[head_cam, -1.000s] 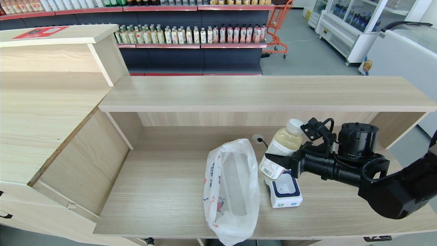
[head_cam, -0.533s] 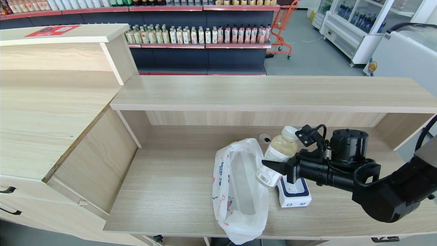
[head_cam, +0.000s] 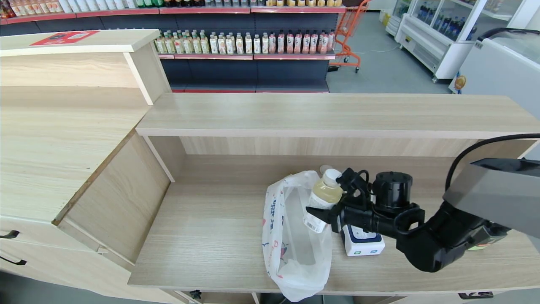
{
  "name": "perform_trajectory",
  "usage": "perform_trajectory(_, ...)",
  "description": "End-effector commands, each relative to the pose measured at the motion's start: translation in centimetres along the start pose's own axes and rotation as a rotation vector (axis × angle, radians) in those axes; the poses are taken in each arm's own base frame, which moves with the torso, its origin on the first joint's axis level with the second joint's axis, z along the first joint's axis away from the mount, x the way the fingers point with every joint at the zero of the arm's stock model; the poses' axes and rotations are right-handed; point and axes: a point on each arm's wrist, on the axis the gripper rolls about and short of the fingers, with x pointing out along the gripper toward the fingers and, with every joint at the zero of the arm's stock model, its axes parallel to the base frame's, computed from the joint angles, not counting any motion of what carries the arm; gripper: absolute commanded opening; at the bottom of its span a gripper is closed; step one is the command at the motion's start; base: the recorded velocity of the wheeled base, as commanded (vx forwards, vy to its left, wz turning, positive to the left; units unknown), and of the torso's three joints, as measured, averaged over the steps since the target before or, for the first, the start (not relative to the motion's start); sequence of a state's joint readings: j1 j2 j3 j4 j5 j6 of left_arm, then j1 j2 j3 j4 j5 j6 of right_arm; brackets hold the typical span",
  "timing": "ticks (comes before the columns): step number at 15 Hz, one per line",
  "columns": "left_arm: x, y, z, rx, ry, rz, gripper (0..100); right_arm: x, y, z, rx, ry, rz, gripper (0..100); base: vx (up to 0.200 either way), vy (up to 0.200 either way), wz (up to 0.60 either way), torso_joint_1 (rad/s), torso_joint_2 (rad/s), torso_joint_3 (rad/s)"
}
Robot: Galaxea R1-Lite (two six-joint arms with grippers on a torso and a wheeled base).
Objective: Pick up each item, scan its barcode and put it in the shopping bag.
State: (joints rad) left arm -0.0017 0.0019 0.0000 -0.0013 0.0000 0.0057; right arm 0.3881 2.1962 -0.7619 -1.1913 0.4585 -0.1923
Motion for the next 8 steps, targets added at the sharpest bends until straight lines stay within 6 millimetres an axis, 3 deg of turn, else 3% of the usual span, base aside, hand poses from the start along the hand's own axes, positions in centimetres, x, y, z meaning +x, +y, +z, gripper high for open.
perform_trajectory(1, 0.0, 0.0, 0.0, 0.000, -0.001, 0.000, 100, 3.9, 0.2, -2.2, -0.029, 0.013, 0.011, 0, 0.000, 0.000, 0.00, 0.000, 0.00, 0.000)
perform_trajectory(4, 0.0, 0.0, 0.0, 0.000, -0.001, 0.000, 100, 7.3, 0.3, -2.9, -0.105, -0.022, 0.006, 0, 0.000, 0.000, 0.00, 0.000, 0.00, 0.000)
perform_trajectory(8, 0.0, 0.0, 0.0, -0.001, -0.001, 0.000, 100, 9.3, 0.1, -4.8, -0.218, -0.015, -0.010, 0, 0.000, 0.000, 0.00, 0.000, 0.00, 0.000)
